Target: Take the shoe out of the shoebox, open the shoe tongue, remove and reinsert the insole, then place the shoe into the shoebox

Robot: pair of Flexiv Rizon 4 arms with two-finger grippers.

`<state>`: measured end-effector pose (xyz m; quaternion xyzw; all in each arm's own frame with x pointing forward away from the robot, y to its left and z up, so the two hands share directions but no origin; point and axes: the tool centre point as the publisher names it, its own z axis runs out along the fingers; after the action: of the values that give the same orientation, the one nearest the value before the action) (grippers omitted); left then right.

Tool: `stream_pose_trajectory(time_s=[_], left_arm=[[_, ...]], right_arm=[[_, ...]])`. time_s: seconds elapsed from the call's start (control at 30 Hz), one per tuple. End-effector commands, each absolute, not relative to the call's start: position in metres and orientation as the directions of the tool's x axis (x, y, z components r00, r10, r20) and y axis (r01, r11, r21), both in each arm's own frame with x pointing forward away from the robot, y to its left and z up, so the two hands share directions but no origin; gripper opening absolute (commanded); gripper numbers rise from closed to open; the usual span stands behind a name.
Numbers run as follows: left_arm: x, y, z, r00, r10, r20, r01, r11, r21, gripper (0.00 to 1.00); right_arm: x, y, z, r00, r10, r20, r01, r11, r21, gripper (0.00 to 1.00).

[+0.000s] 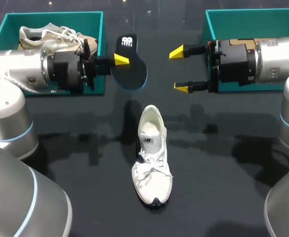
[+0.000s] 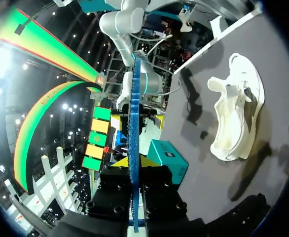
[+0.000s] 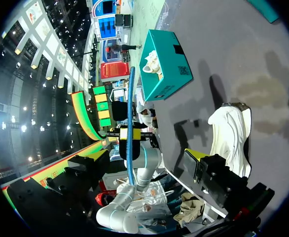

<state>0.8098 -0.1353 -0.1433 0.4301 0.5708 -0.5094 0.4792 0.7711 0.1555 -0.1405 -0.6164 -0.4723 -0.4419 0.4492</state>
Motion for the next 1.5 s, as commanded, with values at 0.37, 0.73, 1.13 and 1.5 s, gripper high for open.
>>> stream_pose_trajectory(time_s=[0.37, 0.73, 1.13, 1.5], left_arm=[[0.807, -0.145, -0.148, -0.052, -0.014, -0.999, 0.995, 0.085, -0.053, 0.0], [0.799, -0.159, -0.149, -0.061, 0.012, -0.998, 0.997, 0.047, -0.06, 0.0], [0.797, -0.162, -0.156, -0.044, 0.056, -0.997, 0.998, 0.037, -0.042, 0.0], [0.796, -0.163, -0.159, -0.004, 0.074, -0.997, 0.999, 0.046, -0.001, 0.0]], right_arm=[[0.771, 0.158, -0.141, 0.164, 0.186, 0.969, 0.979, -0.153, -0.136, 1.0], [0.771, 0.165, -0.148, 0.098, 0.175, 0.98, 0.991, -0.108, -0.08, 1.0], [0.767, 0.173, -0.144, 0.019, 0.224, 0.974, 0.998, -0.067, -0.004, 1.0], [0.767, 0.191, -0.152, -0.07, 0.243, 0.968, 0.997, 0.003, 0.072, 1.0]])
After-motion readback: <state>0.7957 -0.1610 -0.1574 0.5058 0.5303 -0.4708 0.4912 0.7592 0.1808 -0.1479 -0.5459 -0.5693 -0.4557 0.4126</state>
